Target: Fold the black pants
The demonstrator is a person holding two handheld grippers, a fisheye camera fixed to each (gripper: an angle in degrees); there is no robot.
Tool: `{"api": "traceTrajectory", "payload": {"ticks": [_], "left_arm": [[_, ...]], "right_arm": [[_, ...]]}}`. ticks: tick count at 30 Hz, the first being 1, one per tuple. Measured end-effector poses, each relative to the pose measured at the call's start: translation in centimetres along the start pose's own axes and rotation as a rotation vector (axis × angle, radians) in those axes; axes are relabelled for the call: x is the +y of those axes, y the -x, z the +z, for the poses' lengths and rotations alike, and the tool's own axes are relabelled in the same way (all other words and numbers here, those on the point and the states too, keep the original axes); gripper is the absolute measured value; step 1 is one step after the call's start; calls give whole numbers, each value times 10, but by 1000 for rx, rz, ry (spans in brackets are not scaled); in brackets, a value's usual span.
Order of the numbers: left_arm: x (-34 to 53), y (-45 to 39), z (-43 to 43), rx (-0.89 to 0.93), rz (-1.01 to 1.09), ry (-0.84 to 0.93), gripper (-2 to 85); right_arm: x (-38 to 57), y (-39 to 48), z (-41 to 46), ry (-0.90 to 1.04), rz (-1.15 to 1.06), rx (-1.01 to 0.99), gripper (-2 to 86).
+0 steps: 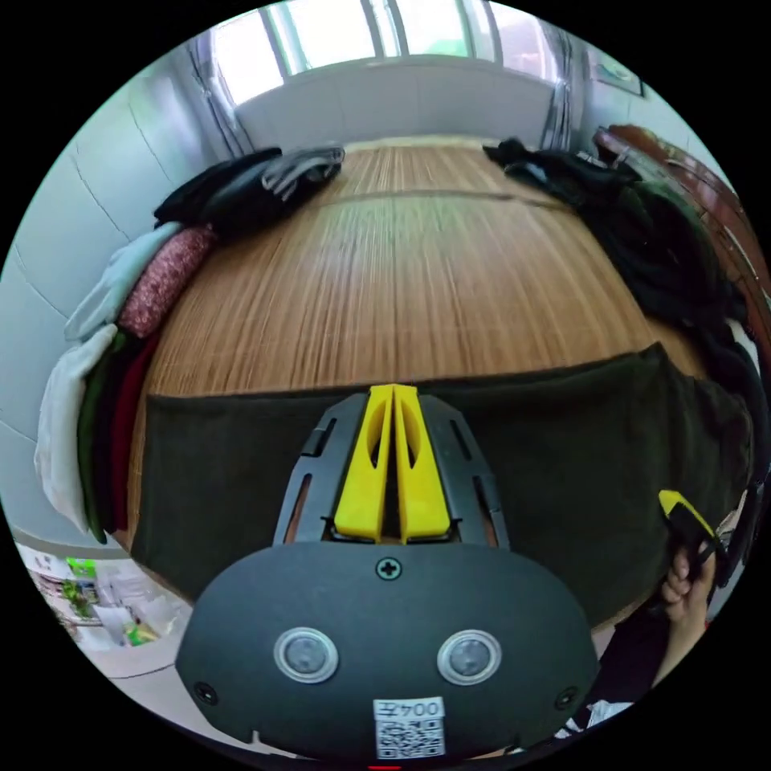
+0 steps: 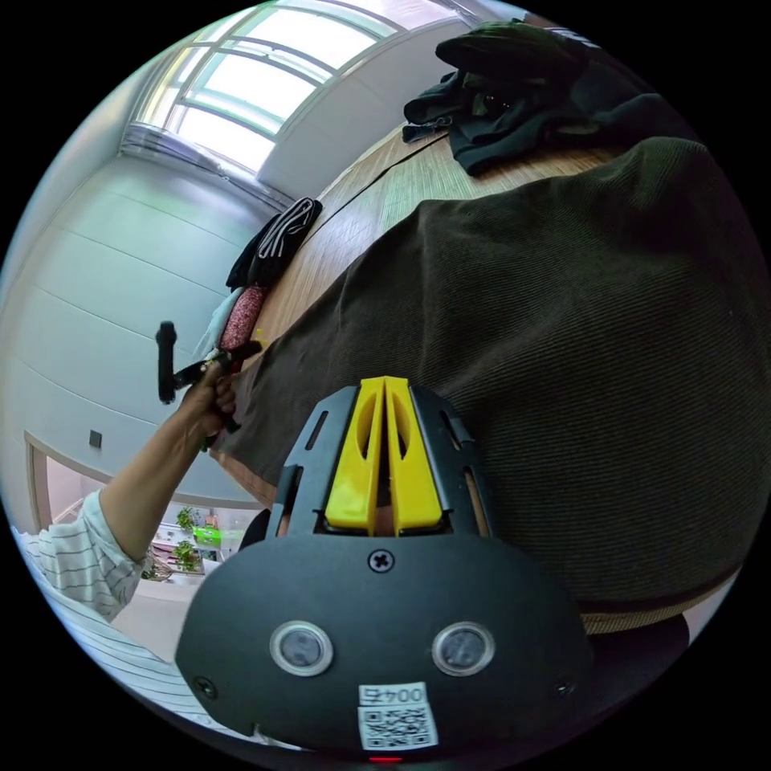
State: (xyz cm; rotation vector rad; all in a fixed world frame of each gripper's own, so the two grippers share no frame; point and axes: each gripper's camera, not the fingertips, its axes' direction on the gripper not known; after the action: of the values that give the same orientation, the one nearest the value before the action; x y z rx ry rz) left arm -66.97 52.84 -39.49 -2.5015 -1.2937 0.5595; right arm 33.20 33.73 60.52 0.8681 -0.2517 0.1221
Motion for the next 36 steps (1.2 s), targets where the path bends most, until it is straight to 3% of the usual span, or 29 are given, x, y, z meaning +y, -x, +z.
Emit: {"api": "traceTrajectory", "payload": {"ticks": [1,5,8,12,16,18,22,27,30,34,36], "left_arm": [[1,3,14,12,13,54,7],[2,14,-2,50,-82,-93,7],[3,-35,-26,211,64,-200,7],[2,-148,-17,380,336,-146,7],[-8,-230,8,273,484,-76,6],[-18,-253,40,102,493,-19,6],[-26,-232,58,260,283,51,6],[27,-195,-10,383,237,-169,7],[81,-154,-37,439,171,-206,7],[154,-111,-52,345,133,-220,7],[191,-88,-46,265,121,-174,6]], "right_arm": [[0,1,-1,0,-1,1,-7],[2,0,-11,-1,13,-18,-7],[3,-4,-15,0,48,-50,-7],[8,-4,-17,-2,64,-66,-7],[15,-4,-16,0,63,-75,-7],[18,-6,-13,8,79,-92,-7],[25,-9,-6,26,101,-116,-7],[42,-7,9,33,106,-133,-7],[55,10,14,5,37,-116,-7],[81,56,17,-109,-182,16,-5],[109,85,26,-170,-322,189,-1]]}}
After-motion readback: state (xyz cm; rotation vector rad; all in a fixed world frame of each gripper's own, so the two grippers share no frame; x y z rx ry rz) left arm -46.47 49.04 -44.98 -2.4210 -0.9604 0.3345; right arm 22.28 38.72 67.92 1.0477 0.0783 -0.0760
